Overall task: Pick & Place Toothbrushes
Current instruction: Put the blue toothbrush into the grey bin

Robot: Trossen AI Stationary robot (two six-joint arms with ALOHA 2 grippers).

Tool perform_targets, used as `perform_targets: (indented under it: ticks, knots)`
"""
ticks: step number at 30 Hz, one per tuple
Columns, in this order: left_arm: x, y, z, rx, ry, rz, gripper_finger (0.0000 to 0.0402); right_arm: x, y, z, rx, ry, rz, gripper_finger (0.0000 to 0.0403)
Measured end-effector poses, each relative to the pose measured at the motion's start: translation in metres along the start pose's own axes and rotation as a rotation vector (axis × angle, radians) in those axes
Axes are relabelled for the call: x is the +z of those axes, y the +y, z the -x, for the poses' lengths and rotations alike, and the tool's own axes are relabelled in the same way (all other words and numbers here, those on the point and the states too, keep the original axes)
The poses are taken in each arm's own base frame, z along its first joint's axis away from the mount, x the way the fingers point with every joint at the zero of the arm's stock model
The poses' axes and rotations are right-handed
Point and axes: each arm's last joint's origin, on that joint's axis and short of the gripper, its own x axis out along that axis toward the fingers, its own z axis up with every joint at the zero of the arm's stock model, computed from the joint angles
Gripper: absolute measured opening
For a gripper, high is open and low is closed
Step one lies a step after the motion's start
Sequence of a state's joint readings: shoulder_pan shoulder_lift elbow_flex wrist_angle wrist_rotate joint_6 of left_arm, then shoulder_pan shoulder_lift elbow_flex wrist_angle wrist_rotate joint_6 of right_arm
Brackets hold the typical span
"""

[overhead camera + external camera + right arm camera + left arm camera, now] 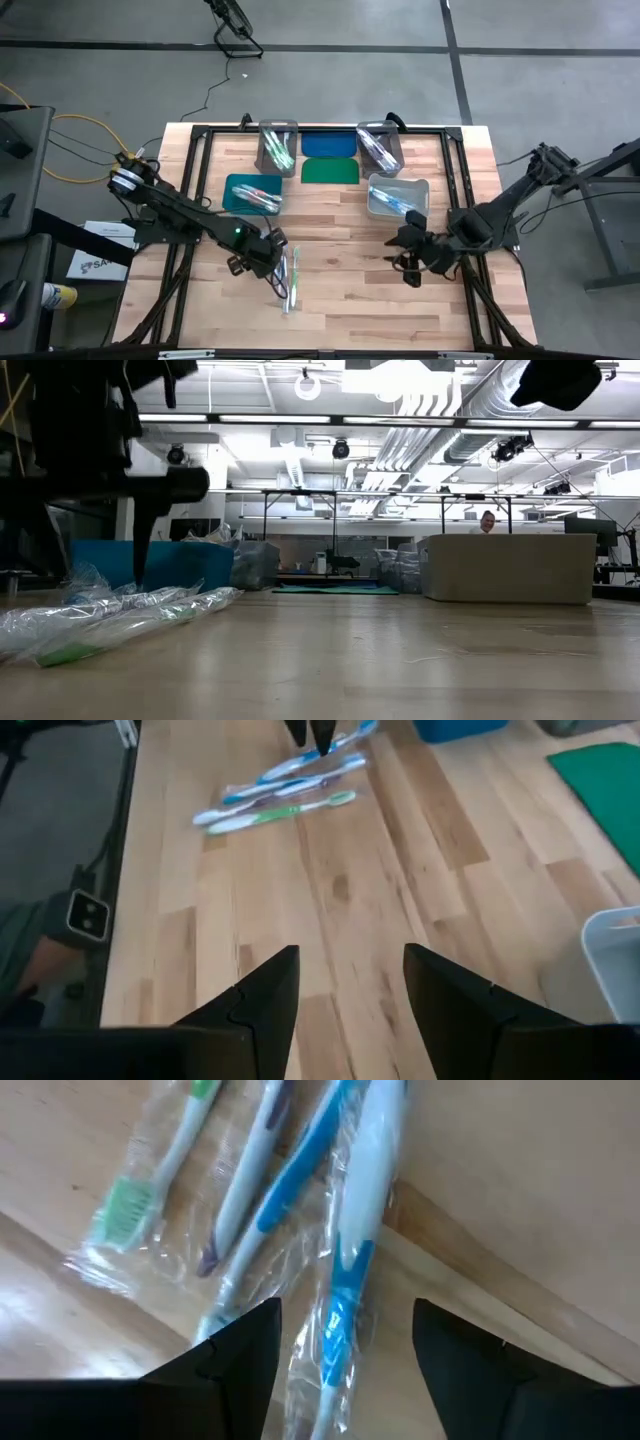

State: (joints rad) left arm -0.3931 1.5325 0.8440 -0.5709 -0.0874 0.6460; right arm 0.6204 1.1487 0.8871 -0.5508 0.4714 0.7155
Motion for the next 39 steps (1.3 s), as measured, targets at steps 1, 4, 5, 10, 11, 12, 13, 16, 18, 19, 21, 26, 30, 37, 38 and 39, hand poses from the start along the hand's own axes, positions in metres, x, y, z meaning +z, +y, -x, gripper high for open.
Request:
perform_targets:
  ticks: [1,4,5,10,11,12,13,16,18,19,21,26,30,37,38,39]
  knots:
    - [0.000,0.000,-0.002,-0.004,0.006,-0.001,0.0218,-0.002,0.002,-0.001,0.003,0.004,0.008,0.0174]
    - [0.002,0.000,-0.011,-0.011,0.008,-0.001,0.0218,-0.005,0.008,-0.005,0.013,0.009,0.013,0.0174]
    - [0.002,0.000,-0.012,-0.017,0.012,0.000,0.0218,-0.006,0.009,-0.005,0.014,0.012,0.014,0.0174]
    - [0.003,0.000,-0.017,-0.028,0.016,0.020,0.0212,-0.007,0.011,-0.009,0.012,0.017,0.009,0.0174]
    - [0.003,0.000,-0.017,-0.031,0.016,0.026,0.0205,-0.007,0.011,-0.009,0.012,0.018,0.009,0.0174]
    - [0.003,0.000,-0.017,-0.032,0.018,0.038,0.0196,-0.007,0.011,-0.009,0.010,0.017,0.009,0.0174]
    - [0.003,0.000,-0.017,-0.033,0.021,0.049,0.0185,-0.007,0.011,-0.009,0.011,0.016,0.009,0.0174]
    - [0.002,-0.002,-0.017,-0.044,0.030,0.098,0.0142,-0.007,0.011,-0.009,0.011,0.017,0.009,0.0174]
    - [0.001,-0.002,-0.017,-0.060,0.033,0.136,0.0108,-0.007,0.011,-0.009,0.010,0.017,0.009,0.0174]
    - [0.001,-0.003,-0.017,-0.070,0.034,0.158,0.0089,-0.007,0.011,-0.009,0.010,0.017,0.009,0.0174]
    - [0.001,-0.004,-0.017,-0.083,0.034,0.193,0.0051,-0.007,0.011,-0.009,0.010,0.017,0.009,0.0174]
    - [0.004,-0.001,-0.011,-0.081,0.009,0.237,0.0017,-0.007,0.011,-0.009,0.010,0.017,0.012,0.0174]
    - [0.023,0.016,0.009,-0.018,-0.094,0.220,0.0014,-0.007,0.011,-0.009,0.009,0.016,0.039,0.0174]
    - [0.048,0.052,0.048,0.243,-0.119,0.015,0.0009,-0.004,0.007,-0.009,-0.133,-0.096,0.145,0.0174]
    - [0.049,0.059,0.053,0.288,-0.111,-0.005,0.0008,-0.005,0.006,-0.010,-0.153,-0.110,0.163,0.0174]
    - [0.048,0.068,0.056,0.333,-0.117,-0.019,0.0007,-0.009,0.004,-0.012,-0.178,-0.121,0.180,0.0174]
